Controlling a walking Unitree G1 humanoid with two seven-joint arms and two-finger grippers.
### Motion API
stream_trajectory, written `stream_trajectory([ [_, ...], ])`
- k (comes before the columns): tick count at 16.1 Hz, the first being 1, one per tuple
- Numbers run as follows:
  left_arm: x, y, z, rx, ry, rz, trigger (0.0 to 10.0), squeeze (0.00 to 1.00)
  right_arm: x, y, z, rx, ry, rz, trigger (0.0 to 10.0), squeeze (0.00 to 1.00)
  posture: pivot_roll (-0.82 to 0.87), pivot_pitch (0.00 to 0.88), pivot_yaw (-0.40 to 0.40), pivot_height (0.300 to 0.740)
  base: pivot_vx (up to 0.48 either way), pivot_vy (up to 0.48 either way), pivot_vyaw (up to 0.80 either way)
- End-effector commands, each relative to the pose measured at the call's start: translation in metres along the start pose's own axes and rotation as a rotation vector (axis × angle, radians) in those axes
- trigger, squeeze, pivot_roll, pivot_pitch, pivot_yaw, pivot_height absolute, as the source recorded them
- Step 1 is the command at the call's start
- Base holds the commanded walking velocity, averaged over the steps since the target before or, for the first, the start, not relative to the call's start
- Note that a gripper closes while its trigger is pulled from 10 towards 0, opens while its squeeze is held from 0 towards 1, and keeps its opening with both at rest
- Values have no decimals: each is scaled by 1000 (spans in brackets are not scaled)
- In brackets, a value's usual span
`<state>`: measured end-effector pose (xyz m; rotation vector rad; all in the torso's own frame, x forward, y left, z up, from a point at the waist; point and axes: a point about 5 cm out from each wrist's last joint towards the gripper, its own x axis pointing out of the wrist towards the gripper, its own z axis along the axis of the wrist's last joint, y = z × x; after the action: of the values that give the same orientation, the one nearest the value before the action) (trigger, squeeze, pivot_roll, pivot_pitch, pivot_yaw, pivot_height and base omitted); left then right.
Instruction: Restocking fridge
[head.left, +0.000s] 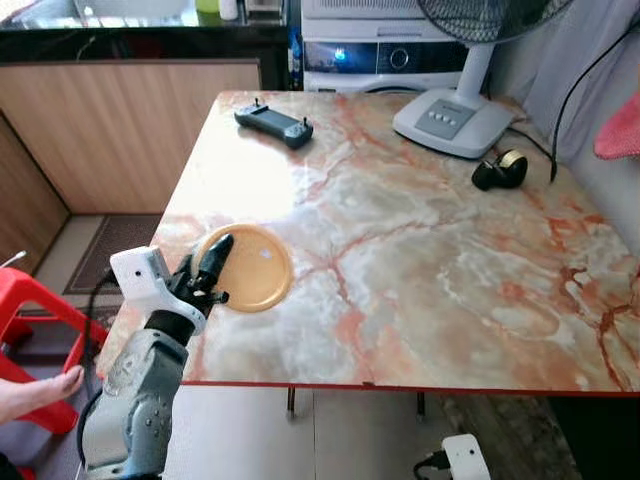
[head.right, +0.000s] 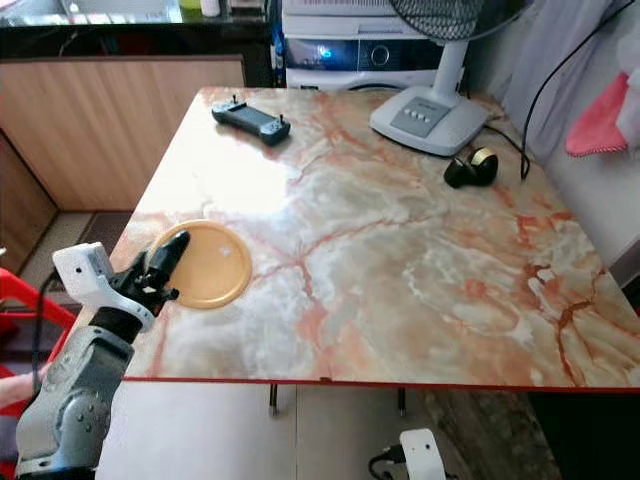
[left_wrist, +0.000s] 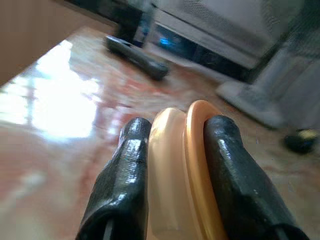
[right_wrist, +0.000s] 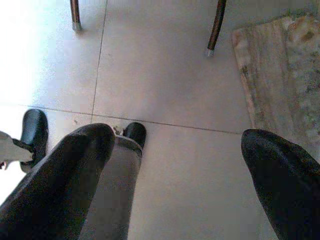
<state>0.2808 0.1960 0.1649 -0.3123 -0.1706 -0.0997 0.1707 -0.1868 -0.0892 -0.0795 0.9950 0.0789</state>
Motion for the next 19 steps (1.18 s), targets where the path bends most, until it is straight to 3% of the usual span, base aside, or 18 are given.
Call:
stream_trajectory([
  [1, -3, -3, 15, 176, -60, 35, 10000, 0, -1, -1, -6, 9, 17, -12, 10000, 0, 94, 27, -16, 740, 0, 0, 0],
  [2, -3, -3, 15, 176, -60, 35, 10000, 0, -1, -1, -6, 9, 17, -12, 10000, 0, 94, 27, -16, 740, 0, 0, 0],
  [5, -7, -13, 8, 510, -4, -96, 10000, 0, -1, 2, -6, 42, -6, -21, 10000, 0, 85, 26, 5, 740, 0, 0, 0],
  [9, -4, -13, 8, 558, -26, -58, 10000, 0, -1, 2, -5, 59, -20, -36, 10000, 0, 85, 52, -2, 740, 0, 0, 0],
  [14, -3, -22, 0, 604, -17, -108, 10000, 0, -1, -1, -4, 67, -19, -46, 10000, 0, 87, 74, -10, 740, 0, 0, 0],
  [19, 0, -24, 3, 609, -33, -106, 10000, 0, -1, -1, -4, 51, -4, -34, 10000, 0, 89, 83, -10, 740, 0, 0, -800],
])
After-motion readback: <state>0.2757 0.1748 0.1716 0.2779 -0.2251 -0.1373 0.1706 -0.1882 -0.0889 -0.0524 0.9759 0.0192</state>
